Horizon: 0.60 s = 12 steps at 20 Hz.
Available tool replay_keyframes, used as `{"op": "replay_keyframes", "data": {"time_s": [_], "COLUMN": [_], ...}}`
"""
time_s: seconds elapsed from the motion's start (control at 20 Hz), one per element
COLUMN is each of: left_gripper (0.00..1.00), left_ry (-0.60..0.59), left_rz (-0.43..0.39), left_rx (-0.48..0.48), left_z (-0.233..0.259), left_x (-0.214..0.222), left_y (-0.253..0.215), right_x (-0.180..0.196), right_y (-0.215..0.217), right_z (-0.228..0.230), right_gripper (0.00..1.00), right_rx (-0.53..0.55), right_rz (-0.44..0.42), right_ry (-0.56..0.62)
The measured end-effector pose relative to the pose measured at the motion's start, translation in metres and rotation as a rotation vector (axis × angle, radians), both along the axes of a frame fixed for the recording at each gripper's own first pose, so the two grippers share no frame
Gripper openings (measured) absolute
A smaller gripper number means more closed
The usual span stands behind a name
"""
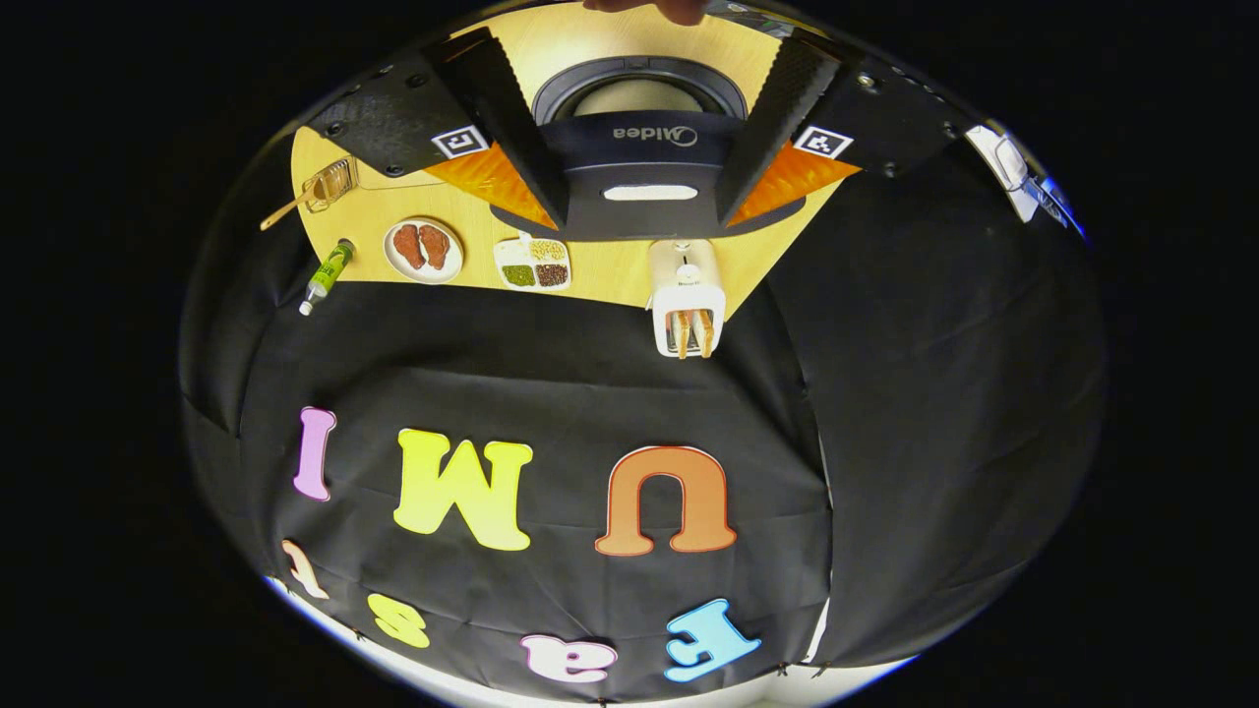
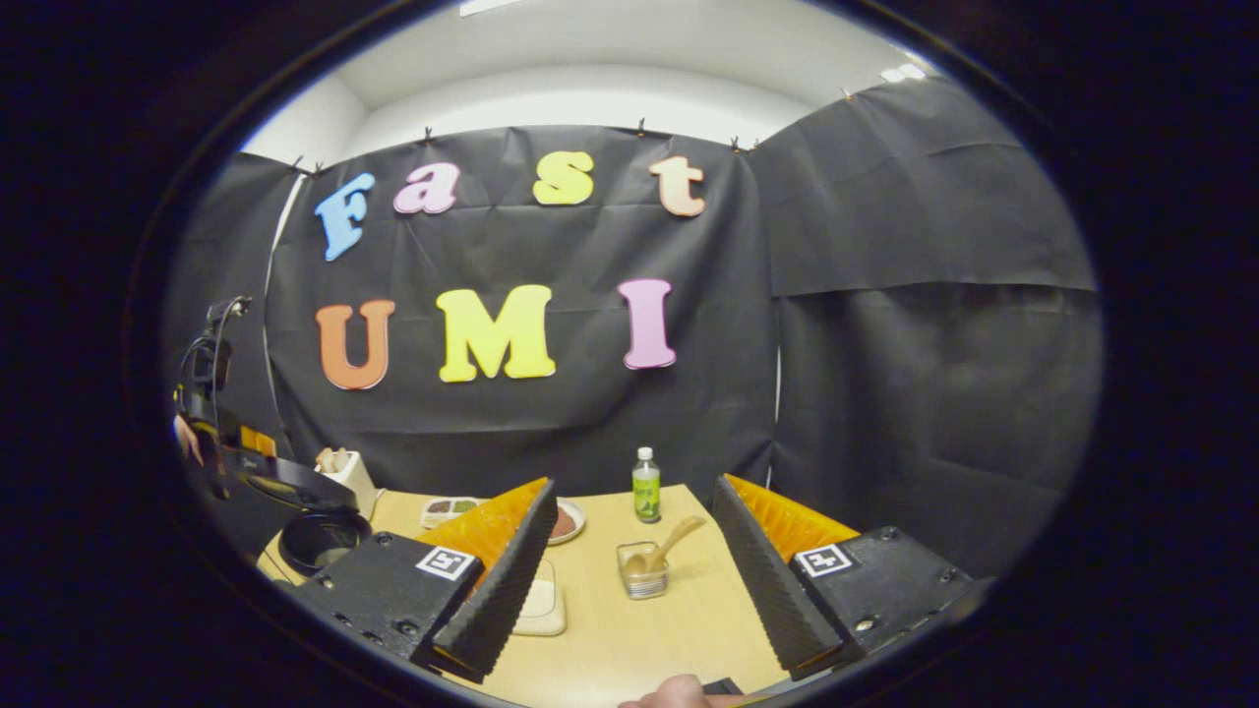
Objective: Close the left gripper, press the button to open the rice cooker; take a wooden spoon from the chopstick holder with the right hand, scoop a spoonful of rice and pour it into the rice cooker, then put the wooden spoon back into the chopstick holder.
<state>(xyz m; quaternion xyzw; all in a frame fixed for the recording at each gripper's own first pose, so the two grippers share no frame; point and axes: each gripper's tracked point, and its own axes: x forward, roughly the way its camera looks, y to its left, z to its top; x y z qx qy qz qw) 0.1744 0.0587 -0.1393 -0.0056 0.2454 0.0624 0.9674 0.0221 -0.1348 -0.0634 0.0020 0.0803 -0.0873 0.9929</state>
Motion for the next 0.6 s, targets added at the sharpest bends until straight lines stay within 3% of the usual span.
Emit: {"op": "replay_keyframes", "data": {"time_s": [0.6], "left_gripper": [0.96], "left_ry": [0.079], "left_rz": [0.038], "left_rx": [-0.092], "left_z": [-0.074], "left_x": [-0.053], "left_y": [-0.005], "right_x": [0.021], "right_y": [0.034], "right_z": [-0.014], "right_gripper": [1.0], "right_rx": [0.03], "right_rz": [0.143], "right_ry": [0.025]}}
